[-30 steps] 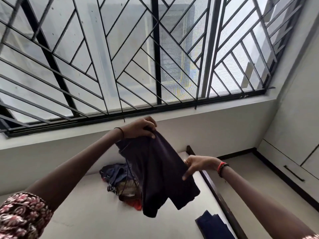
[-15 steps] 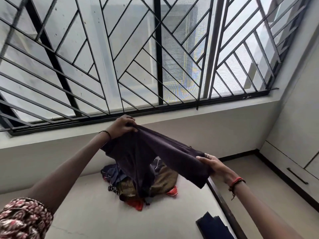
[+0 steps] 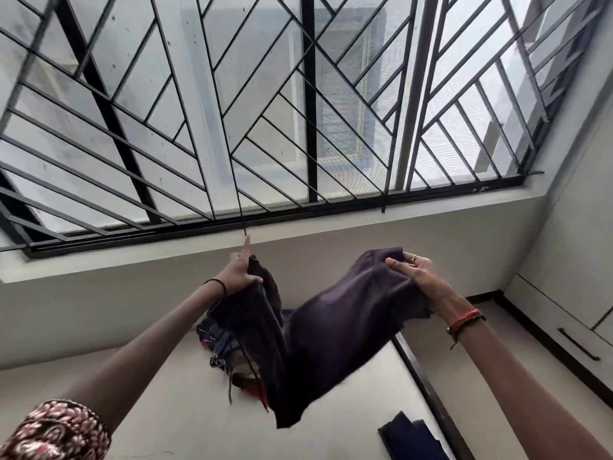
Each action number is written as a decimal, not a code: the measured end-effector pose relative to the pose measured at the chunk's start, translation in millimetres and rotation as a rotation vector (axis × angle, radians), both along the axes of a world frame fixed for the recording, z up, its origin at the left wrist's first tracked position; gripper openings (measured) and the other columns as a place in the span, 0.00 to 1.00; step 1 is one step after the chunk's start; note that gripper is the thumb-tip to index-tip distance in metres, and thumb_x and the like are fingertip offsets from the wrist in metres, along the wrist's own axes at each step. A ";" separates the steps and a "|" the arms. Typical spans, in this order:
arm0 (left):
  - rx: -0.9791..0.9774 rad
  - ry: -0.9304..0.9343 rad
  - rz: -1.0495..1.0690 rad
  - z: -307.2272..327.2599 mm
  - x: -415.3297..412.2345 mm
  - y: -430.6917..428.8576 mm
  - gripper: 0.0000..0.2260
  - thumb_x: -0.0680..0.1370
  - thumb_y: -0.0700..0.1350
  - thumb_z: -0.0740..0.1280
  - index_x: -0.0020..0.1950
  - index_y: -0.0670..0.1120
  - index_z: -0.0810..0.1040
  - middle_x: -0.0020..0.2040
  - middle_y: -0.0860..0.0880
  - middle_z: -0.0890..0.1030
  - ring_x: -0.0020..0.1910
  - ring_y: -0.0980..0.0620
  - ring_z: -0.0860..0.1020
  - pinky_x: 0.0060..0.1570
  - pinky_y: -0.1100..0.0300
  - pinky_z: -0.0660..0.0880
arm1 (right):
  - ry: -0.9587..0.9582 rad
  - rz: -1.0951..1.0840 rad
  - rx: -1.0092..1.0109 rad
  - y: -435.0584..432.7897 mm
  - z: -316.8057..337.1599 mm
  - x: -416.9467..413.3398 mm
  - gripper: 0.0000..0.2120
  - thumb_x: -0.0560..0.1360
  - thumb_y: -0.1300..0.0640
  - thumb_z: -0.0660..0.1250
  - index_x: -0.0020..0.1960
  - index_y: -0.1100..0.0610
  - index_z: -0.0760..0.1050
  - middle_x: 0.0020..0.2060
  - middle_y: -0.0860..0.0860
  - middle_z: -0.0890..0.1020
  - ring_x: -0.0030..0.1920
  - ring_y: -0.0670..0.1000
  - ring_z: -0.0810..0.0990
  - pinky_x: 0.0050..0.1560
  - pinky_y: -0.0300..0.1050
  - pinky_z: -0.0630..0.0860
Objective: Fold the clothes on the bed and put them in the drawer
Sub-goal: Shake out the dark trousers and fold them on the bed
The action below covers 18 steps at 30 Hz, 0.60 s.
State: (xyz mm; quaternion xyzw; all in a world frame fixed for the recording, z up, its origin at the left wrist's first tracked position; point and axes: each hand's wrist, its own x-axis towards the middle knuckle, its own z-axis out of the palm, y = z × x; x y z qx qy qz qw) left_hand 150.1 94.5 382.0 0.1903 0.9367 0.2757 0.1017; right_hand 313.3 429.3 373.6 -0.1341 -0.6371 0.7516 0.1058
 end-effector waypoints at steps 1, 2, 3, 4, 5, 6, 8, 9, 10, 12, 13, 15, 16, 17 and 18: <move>0.013 -0.017 0.078 -2.9 0.7 0.6 0.42 0.71 0.42 0.75 0.75 0.38 0.52 0.62 0.32 0.68 0.63 0.35 0.68 0.64 0.51 0.65 | -0.026 -0.003 0.102 -2.3 -0.2 -2.5 0.11 0.74 0.64 0.68 0.56 0.63 0.77 0.47 0.57 0.84 0.41 0.49 0.83 0.46 0.39 0.80; 0.025 -0.043 0.153 -5.8 -0.5 0.5 0.33 0.70 0.44 0.76 0.68 0.35 0.63 0.58 0.33 0.72 0.59 0.36 0.72 0.58 0.51 0.69 | -0.048 -0.010 0.185 -4.0 -2.3 -5.2 0.13 0.74 0.63 0.69 0.57 0.63 0.77 0.49 0.57 0.83 0.43 0.49 0.83 0.50 0.40 0.79; 0.039 -0.088 0.210 -6.4 0.4 0.2 0.23 0.69 0.46 0.76 0.56 0.35 0.71 0.52 0.35 0.75 0.53 0.39 0.75 0.50 0.52 0.72 | -0.068 -0.013 0.244 -7.5 -4.1 -7.0 0.14 0.73 0.62 0.70 0.57 0.64 0.77 0.49 0.56 0.83 0.44 0.48 0.82 0.52 0.40 0.78; 0.058 -0.139 0.246 -8.9 2.5 -0.6 0.18 0.69 0.48 0.77 0.45 0.37 0.74 0.47 0.37 0.77 0.46 0.43 0.76 0.44 0.53 0.71 | -0.082 -0.013 0.286 -11.7 -6.2 -9.3 0.12 0.73 0.62 0.70 0.56 0.64 0.78 0.48 0.55 0.83 0.43 0.47 0.81 0.51 0.36 0.77; 0.098 -0.197 0.260 -15.1 1.7 -1.7 0.18 0.68 0.49 0.77 0.40 0.37 0.75 0.43 0.38 0.78 0.42 0.44 0.76 0.41 0.52 0.71 | -0.092 -0.011 0.324 -18.0 -6.5 -10.1 0.10 0.73 0.63 0.70 0.55 0.62 0.77 0.47 0.54 0.82 0.42 0.44 0.80 0.47 0.31 0.76; 0.145 -0.258 0.270 -20.2 2.0 -2.3 0.18 0.67 0.50 0.78 0.38 0.37 0.76 0.42 0.39 0.79 0.41 0.45 0.77 0.41 0.52 0.73 | -0.097 0.001 0.360 -25.8 -7.4 -11.2 0.10 0.74 0.64 0.69 0.55 0.61 0.77 0.47 0.54 0.81 0.42 0.44 0.80 0.44 0.27 0.75; 0.218 -0.328 0.257 -24.3 11.4 2.6 0.17 0.69 0.51 0.76 0.43 0.36 0.79 0.46 0.40 0.82 0.43 0.44 0.80 0.47 0.54 0.76 | -0.112 0.032 0.435 -41.7 -14.8 -16.3 0.12 0.74 0.65 0.69 0.57 0.63 0.77 0.48 0.55 0.81 0.46 0.49 0.80 0.45 0.28 0.75; 0.228 -0.328 0.223 -23.5 19.0 8.1 0.17 0.71 0.50 0.74 0.48 0.37 0.81 0.50 0.40 0.82 0.48 0.43 0.81 0.53 0.53 0.77 | -0.119 0.048 0.480 -50.2 -19.5 -19.3 0.13 0.74 0.64 0.69 0.58 0.65 0.77 0.50 0.56 0.81 0.49 0.51 0.80 0.49 0.33 0.76; 0.218 -0.300 0.173 -20.4 27.8 15.9 0.16 0.74 0.50 0.72 0.54 0.38 0.80 0.54 0.40 0.82 0.53 0.44 0.80 0.58 0.53 0.75 | -0.128 0.062 0.524 -59.3 -24.3 -22.2 0.14 0.73 0.64 0.70 0.58 0.65 0.77 0.51 0.57 0.82 0.51 0.53 0.81 0.54 0.40 0.77; 0.139 -0.195 0.070 -17.5 45.2 34.7 0.16 0.78 0.50 0.66 0.62 0.43 0.77 0.60 0.43 0.79 0.60 0.46 0.77 0.61 0.57 0.71 | -0.143 0.089 0.577 -75.8 -34.7 -26.9 0.12 0.72 0.60 0.72 0.55 0.59 0.80 0.49 0.56 0.84 0.51 0.54 0.82 0.58 0.51 0.77; 0.111 -0.149 0.040 -17.6 53.8 44.3 0.17 0.79 0.52 0.64 0.65 0.45 0.74 0.63 0.44 0.78 0.62 0.46 0.75 0.61 0.59 0.69 | -0.144 0.095 0.584 -83.2 -39.6 -29.5 0.10 0.71 0.57 0.73 0.51 0.54 0.81 0.47 0.53 0.85 0.49 0.52 0.83 0.57 0.52 0.77; 0.083 -0.118 0.001 -21.9 65.4 58.9 0.19 0.79 0.55 0.62 0.67 0.48 0.71 0.64 0.45 0.76 0.64 0.45 0.74 0.62 0.57 0.69 | -0.124 0.094 0.592 -98.9 -44.6 -32.3 0.05 0.70 0.55 0.72 0.46 0.50 0.82 0.42 0.49 0.85 0.45 0.47 0.82 0.53 0.47 0.78; 0.090 -0.119 -0.007 -24.9 67.7 63.4 0.18 0.79 0.55 0.61 0.67 0.48 0.71 0.64 0.44 0.77 0.64 0.44 0.74 0.62 0.56 0.70 | -0.118 0.086 0.608 -106.2 -43.1 -32.4 0.05 0.71 0.56 0.72 0.46 0.52 0.82 0.40 0.49 0.84 0.43 0.47 0.81 0.50 0.44 0.78; 0.105 -0.129 -0.012 -27.6 68.8 66.3 0.18 0.79 0.55 0.61 0.66 0.49 0.71 0.63 0.44 0.77 0.63 0.44 0.74 0.62 0.55 0.70 | -0.118 0.078 0.613 -112.2 -41.7 -32.2 0.05 0.71 0.56 0.72 0.47 0.55 0.83 0.40 0.50 0.84 0.42 0.47 0.81 0.48 0.44 0.77; 0.129 -0.142 -0.013 -29.0 68.9 68.2 0.17 0.79 0.54 0.62 0.65 0.48 0.71 0.63 0.44 0.78 0.63 0.44 0.75 0.62 0.54 0.70 | -0.113 0.080 0.582 -116.4 -40.2 -31.0 0.07 0.71 0.56 0.72 0.48 0.57 0.82 0.40 0.51 0.85 0.42 0.48 0.81 0.46 0.45 0.78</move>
